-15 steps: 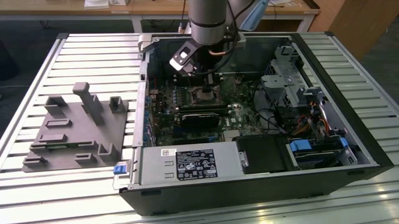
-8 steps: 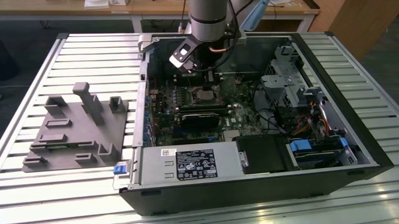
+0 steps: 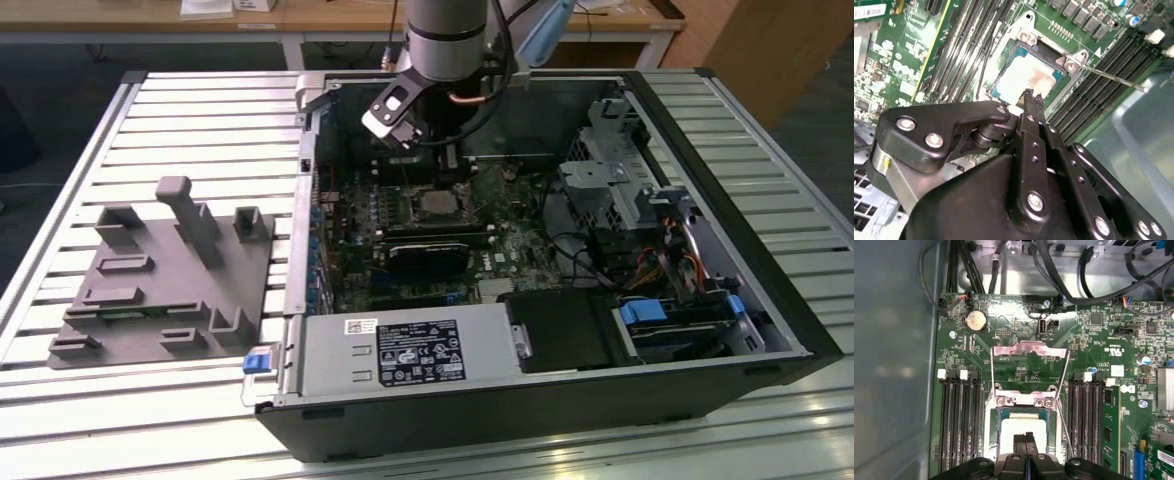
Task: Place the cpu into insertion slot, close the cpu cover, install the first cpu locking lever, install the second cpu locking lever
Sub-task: 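Close the cpu cover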
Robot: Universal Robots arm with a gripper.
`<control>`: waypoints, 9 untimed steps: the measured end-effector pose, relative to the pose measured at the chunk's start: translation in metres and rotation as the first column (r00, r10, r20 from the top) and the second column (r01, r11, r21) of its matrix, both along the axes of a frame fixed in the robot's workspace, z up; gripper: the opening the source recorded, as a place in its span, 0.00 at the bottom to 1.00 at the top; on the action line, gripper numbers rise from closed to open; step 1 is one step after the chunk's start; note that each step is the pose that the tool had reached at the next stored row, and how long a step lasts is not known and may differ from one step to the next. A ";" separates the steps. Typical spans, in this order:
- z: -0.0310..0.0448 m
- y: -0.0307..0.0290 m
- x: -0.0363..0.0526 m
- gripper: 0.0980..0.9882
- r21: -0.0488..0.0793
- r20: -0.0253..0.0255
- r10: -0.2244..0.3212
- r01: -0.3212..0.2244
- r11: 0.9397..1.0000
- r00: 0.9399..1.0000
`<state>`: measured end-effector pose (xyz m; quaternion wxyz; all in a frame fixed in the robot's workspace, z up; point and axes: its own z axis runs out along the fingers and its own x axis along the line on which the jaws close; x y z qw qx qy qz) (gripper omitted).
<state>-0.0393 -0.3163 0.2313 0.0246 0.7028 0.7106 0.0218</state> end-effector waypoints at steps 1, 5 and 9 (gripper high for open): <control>0.0022 0.0000 0.0000 0.01 0.000 0.000 0.000 0.000 1.000 1.000; 0.0165 0.0000 0.0000 0.01 0.000 0.000 0.000 0.000 1.000 1.000; 0.0349 0.0000 0.0000 0.01 0.000 0.000 0.000 0.000 1.000 1.000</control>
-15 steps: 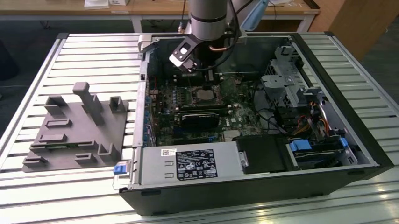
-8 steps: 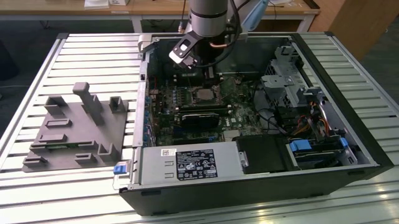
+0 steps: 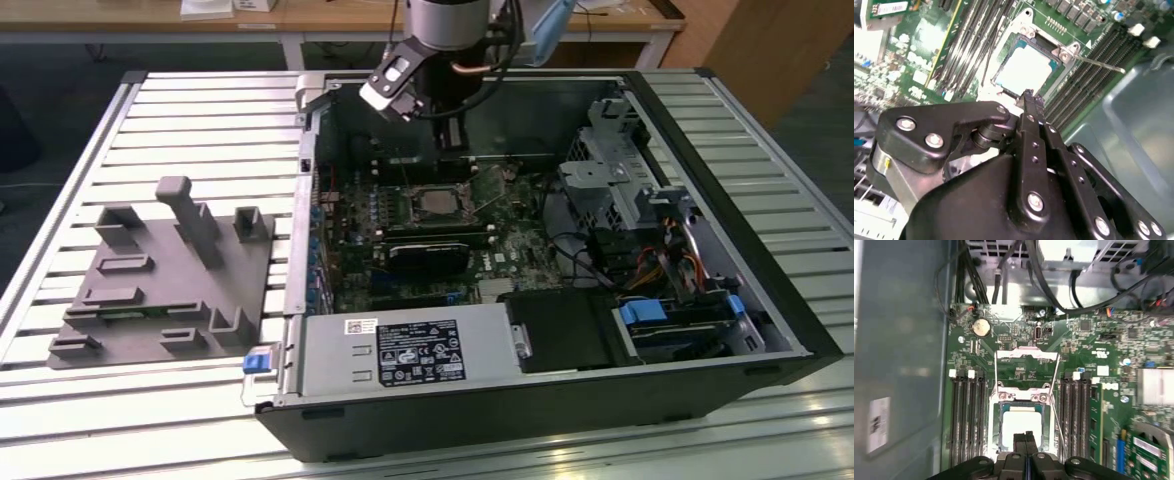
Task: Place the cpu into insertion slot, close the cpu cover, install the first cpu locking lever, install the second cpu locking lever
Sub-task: 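Close the cpu cover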
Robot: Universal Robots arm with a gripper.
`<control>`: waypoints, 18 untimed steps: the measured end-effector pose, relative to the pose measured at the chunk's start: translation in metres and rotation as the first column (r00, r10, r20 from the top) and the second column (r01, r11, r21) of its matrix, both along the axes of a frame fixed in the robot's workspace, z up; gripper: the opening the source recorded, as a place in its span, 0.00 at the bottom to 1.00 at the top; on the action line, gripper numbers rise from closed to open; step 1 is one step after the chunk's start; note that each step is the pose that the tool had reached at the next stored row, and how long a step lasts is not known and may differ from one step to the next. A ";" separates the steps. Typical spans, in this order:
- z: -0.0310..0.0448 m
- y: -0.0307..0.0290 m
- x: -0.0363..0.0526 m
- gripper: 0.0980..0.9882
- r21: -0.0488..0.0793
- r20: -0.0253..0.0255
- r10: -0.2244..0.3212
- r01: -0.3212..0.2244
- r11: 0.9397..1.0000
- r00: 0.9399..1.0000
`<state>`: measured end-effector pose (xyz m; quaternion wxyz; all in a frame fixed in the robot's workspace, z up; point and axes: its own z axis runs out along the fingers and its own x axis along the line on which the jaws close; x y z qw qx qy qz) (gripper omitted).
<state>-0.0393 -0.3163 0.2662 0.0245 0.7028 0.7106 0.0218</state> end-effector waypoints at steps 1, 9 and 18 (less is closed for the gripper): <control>0.0045 0.0000 0.0000 0.01 0.000 0.000 0.000 0.000 1.000 1.000; 0.0109 -0.0139 0.0000 0.01 0.002 0.000 0.000 0.000 1.000 1.000; 0.0103 -0.0176 0.0202 0.01 0.014 -0.004 0.005 -0.005 1.000 1.000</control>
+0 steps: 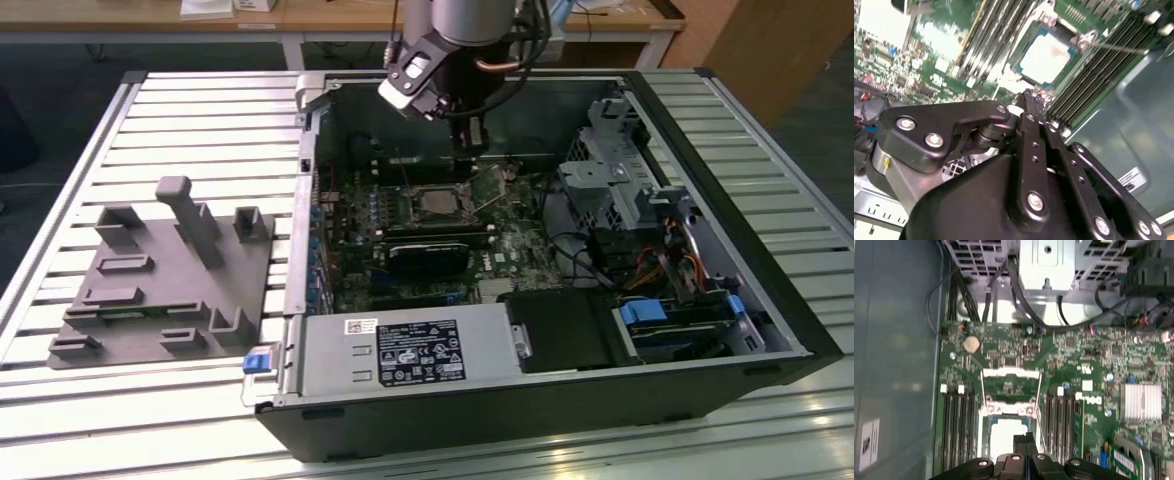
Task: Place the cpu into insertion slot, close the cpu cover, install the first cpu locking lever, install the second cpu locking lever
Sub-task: 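Close the cpu cover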
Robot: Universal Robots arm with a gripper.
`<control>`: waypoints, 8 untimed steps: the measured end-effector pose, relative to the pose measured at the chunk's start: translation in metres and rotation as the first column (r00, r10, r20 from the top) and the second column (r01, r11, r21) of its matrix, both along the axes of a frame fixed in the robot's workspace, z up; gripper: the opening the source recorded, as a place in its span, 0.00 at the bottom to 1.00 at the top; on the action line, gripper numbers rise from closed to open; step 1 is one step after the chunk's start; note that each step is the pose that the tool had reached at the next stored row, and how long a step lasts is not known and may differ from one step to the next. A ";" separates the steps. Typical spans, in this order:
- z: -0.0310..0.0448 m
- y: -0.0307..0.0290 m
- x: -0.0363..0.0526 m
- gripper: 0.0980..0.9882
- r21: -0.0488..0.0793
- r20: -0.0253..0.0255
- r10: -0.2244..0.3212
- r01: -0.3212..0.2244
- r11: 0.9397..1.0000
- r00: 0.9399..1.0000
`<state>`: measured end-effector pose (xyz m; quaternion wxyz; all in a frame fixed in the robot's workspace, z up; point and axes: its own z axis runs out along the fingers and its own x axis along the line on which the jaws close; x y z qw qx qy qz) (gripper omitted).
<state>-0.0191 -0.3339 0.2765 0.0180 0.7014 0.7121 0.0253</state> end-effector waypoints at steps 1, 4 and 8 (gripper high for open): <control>-0.0002 0.0000 0.0030 0.01 0.000 -0.001 0.002 -0.002 1.000 1.000; -0.0008 0.0000 0.0128 0.01 0.000 -0.003 0.005 -0.005 1.000 1.000; -0.0014 0.0000 0.0244 0.01 0.000 -0.008 0.006 -0.006 1.000 1.000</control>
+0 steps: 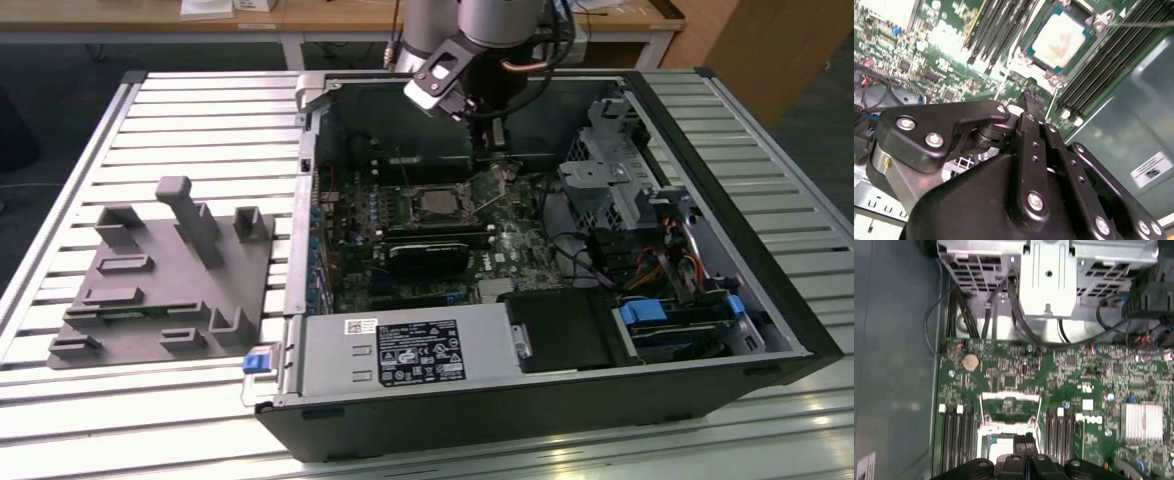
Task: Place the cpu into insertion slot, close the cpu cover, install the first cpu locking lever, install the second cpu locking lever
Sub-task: 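Close the cpu cover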
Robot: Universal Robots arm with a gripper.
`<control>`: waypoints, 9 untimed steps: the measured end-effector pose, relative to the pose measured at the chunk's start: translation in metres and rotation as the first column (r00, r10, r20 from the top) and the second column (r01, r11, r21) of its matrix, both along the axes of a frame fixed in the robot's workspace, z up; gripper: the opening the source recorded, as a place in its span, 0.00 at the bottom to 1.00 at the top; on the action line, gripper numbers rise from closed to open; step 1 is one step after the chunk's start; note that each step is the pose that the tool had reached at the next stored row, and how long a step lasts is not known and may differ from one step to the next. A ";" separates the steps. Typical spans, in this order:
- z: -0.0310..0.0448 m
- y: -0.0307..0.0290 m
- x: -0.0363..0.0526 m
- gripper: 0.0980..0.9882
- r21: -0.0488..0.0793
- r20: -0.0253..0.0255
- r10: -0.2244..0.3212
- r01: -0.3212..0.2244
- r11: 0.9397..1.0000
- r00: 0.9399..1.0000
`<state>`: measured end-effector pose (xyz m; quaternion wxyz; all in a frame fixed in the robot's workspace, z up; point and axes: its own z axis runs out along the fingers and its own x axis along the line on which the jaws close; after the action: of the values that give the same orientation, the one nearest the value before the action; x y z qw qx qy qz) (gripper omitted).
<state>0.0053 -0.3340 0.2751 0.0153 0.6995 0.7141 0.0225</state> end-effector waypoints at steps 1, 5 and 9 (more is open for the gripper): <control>-0.0002 0.0000 0.0033 0.01 0.000 -0.001 0.001 -0.001 1.000 1.000; -0.0009 0.0000 0.0156 0.01 0.000 -0.005 0.004 -0.004 1.000 1.000; -0.0026 0.0001 0.0245 0.01 0.010 -0.010 0.011 -0.011 1.000 1.000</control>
<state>0.0297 -0.3338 0.2725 0.0081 0.6958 0.7178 0.0226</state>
